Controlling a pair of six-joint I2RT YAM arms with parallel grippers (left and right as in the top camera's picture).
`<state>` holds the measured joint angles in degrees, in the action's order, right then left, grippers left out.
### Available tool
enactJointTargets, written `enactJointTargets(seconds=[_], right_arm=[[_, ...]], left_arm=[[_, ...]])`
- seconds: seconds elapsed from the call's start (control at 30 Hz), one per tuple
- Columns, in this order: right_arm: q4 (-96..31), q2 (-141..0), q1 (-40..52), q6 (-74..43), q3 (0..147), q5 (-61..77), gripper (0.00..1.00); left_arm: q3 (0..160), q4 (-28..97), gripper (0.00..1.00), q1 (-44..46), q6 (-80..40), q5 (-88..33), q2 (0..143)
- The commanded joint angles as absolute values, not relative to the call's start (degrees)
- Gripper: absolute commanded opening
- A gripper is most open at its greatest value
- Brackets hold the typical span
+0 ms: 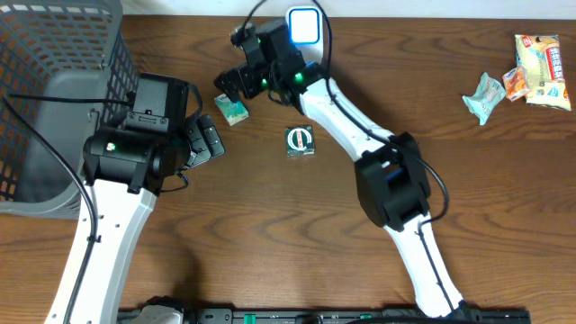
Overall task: Scan the item barcode
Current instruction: 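Grasp the green Kleenex tissue pack near the tin with the right gripper and lift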
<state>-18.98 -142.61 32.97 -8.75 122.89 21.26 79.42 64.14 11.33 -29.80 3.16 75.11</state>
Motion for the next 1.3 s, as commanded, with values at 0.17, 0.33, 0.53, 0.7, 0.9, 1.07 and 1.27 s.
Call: enactJointTargets(seconds=[0.17, 0.33, 0.53, 0.7, 0.9, 1.07, 1.27], right_arm=[[-21.7, -147.9, 34.0, -10.7, 122.9, 17.5, 0.66], [-27.8, -147.6, 33.6, -9.9, 122.9, 10.2, 0.64], [-43.9, -142.7, 31.2, -9.6, 123.0, -6.2, 0.64], [-55.4, -135.2, 29.8, -4.8, 123.0, -19.6, 0.65], [-60.6, -129.8, 30.0, 2.9, 123.0, -11.4, 0.69], [-59.5, -131.6, 31.3, 16.8, 122.9, 1.3, 0.68], [-56.3, -136.2, 34.2, 24.5, 122.9, -2.2, 0.66]], left_arm=[[79.6, 64.3, 0.98, 11.1, -29.9, 3.7, 74.9], [79.6, 64.3, 0.98, 11.1, -29.9, 3.7, 74.9], [79.6, 64.3, 0.98, 11.1, -29.9, 3.7, 74.9], [79.6, 64.3, 0.98, 11.1, -29.9, 3.7, 74.9], [79.6, 64.3, 0.98, 11.1, -29.9, 3.7, 74.9], [79.6, 64.3, 0.98, 11.1, -29.9, 3.7, 74.9], [79.6, 64.3, 0.98, 11.1, -29.9, 3.7, 74.9]])
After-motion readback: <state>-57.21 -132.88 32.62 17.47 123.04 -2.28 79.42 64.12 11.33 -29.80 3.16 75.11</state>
